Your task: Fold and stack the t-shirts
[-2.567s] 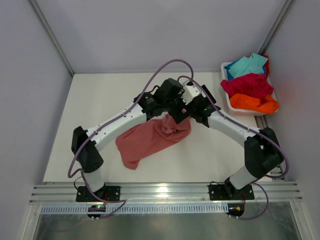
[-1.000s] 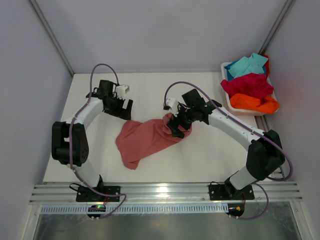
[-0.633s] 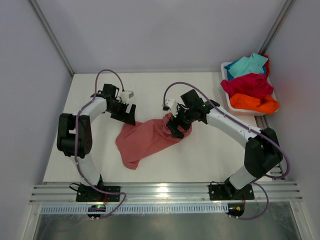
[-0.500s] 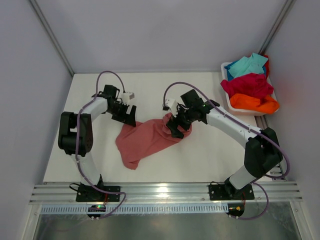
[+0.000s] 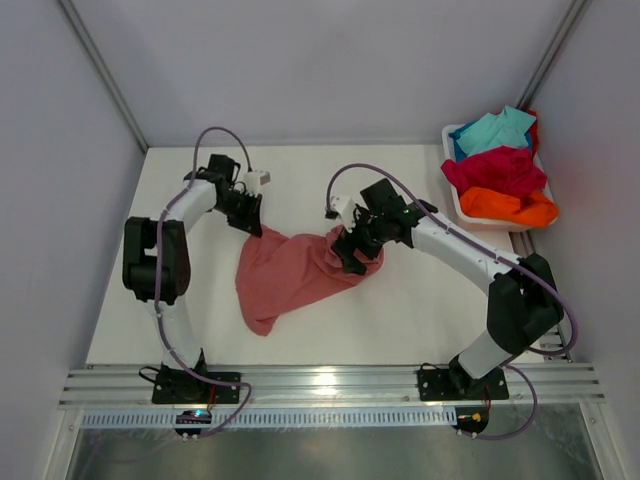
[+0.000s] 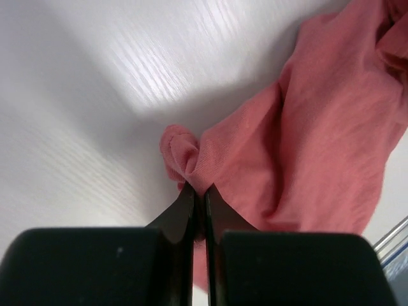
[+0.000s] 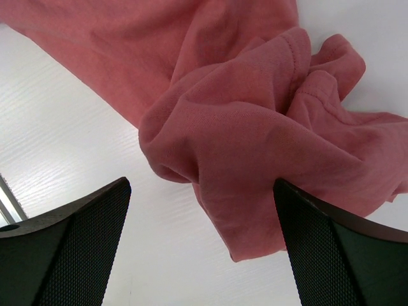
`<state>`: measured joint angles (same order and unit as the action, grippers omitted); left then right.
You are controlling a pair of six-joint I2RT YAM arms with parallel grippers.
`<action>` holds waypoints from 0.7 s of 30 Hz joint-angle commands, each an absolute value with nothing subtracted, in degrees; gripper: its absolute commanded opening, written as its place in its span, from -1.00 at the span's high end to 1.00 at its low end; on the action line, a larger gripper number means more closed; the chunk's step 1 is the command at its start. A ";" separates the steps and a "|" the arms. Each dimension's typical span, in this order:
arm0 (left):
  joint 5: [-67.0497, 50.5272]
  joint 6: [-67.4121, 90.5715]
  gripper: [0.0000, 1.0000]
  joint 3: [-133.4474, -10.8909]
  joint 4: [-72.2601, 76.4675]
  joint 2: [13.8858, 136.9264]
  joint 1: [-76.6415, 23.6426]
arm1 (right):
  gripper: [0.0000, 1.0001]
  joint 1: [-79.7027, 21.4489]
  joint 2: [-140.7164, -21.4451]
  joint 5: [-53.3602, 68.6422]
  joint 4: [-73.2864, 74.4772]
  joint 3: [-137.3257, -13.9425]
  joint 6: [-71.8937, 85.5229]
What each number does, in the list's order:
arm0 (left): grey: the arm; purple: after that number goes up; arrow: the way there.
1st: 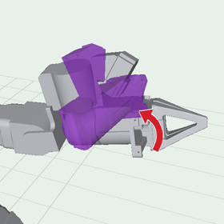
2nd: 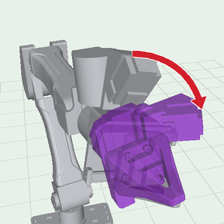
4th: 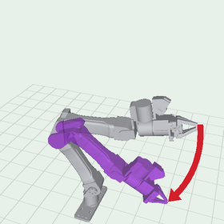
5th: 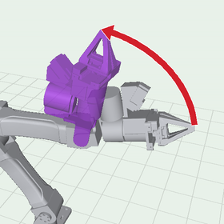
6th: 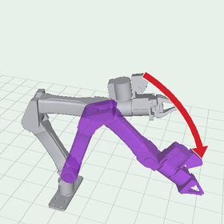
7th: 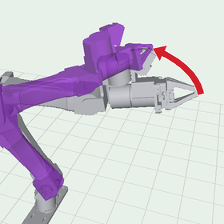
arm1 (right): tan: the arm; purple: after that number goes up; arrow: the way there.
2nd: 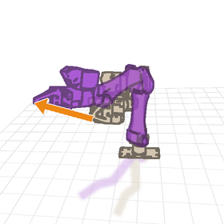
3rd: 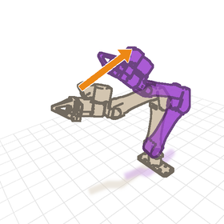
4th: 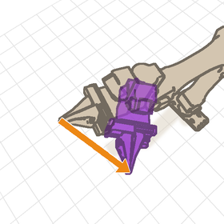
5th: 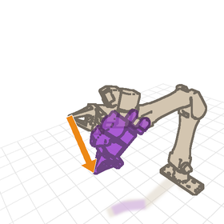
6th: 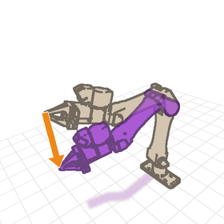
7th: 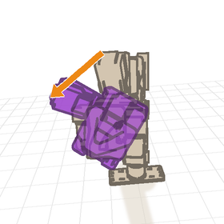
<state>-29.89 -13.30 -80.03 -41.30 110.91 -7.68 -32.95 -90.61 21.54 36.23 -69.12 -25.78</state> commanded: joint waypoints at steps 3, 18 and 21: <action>-23.39 -10.38 1.00 -108.18 -48.13 110.82 -7.21 | -0.94 -33.13 -91.05 18.73 32.87 -69.78 -23.91; -19.95 -6.41 1.00 -121.58 -48.07 92.30 -7.21 | -0.93 -33.13 -93.43 15.21 31.46 -70.49 -21.71; -19.86 -8.69 1.00 -113.05 -50.27 87.13 -7.21 | -0.93 -33.13 -93.34 14.86 31.73 -70.84 -21.62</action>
<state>-19.92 -7.51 -119.57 -48.95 89.45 -7.66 -32.95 -93.56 15.75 32.95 -69.12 -22.33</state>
